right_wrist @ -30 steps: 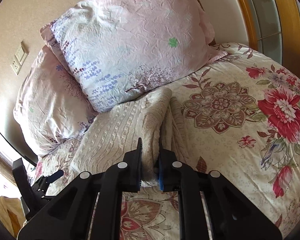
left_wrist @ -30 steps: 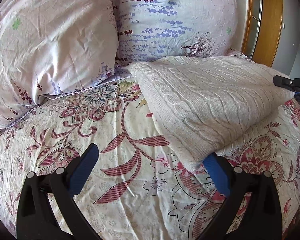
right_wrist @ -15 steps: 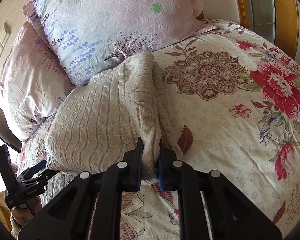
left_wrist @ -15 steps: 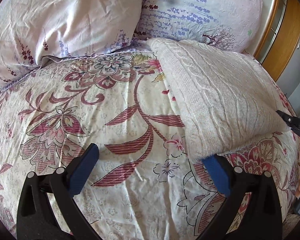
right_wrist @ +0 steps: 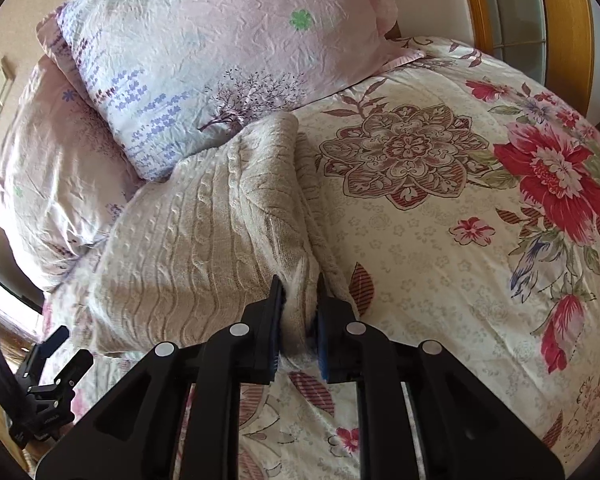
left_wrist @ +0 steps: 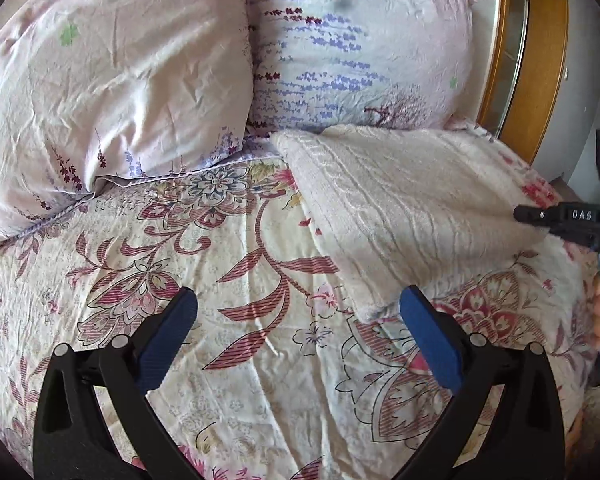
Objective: Fold small clothes
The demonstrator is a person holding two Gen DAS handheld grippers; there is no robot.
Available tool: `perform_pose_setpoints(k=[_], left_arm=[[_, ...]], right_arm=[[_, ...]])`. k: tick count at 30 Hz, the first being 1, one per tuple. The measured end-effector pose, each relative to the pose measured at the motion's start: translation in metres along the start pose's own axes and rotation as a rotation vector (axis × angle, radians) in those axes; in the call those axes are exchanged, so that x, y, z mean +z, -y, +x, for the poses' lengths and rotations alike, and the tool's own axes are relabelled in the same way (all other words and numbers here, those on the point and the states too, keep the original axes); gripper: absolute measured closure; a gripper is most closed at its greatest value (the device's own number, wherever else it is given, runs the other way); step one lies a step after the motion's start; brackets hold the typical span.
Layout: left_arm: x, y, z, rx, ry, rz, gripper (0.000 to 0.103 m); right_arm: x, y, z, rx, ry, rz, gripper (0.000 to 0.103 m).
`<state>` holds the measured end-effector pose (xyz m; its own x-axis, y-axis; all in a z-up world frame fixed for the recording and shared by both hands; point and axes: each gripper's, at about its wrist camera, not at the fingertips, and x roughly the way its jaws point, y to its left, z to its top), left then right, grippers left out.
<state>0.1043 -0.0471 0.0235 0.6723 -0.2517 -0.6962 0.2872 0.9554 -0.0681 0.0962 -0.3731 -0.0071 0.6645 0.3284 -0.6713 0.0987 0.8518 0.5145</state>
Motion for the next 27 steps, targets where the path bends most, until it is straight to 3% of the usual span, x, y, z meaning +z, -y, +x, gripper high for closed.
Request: perform_pose_setpoints(k=[1, 2, 4, 9, 13, 17, 19, 27], left_arm=[[0.004, -0.006, -0.003, -0.033, 0.021, -0.037, 0.002], [0.011, -0.009, -0.001, -0.057, 0.035, -0.062, 0.002], [0.025, -0.012, 0.008, -0.093, 0.025, -0.099, 0.002], [0.046, -0.009, 0.048, -0.124, -0.030, -0.151, 0.002], [0.047, 0.006, 0.066, -0.114, -0.029, -0.124, 0.002], [0.046, 0.029, 0.071, -0.003, 0.021, -0.019, 0.002], [0.045, 0.039, 0.076, 0.048, 0.028, 0.028, 0.002], [0.042, 0.037, 0.091, 0.035, -0.012, 0.003, 0.002]], right_arm=[[0.005, 0.006, -0.006, 0.036, 0.005, 0.035, 0.069], [0.012, 0.013, -0.010, 0.068, 0.015, 0.075, 0.049], [0.032, 0.024, -0.010, 0.143, 0.005, 0.132, 0.036], [0.082, 0.030, 0.028, 0.158, -0.069, 0.160, 0.036], [0.101, 0.022, 0.068, 0.175, -0.160, 0.153, 0.047], [0.102, 0.011, 0.095, 0.135, -0.212, 0.105, 0.076], [0.101, 0.009, 0.098, 0.125, -0.203, 0.078, 0.078], [0.112, -0.006, 0.080, 0.059, -0.090, 0.002, 0.094]])
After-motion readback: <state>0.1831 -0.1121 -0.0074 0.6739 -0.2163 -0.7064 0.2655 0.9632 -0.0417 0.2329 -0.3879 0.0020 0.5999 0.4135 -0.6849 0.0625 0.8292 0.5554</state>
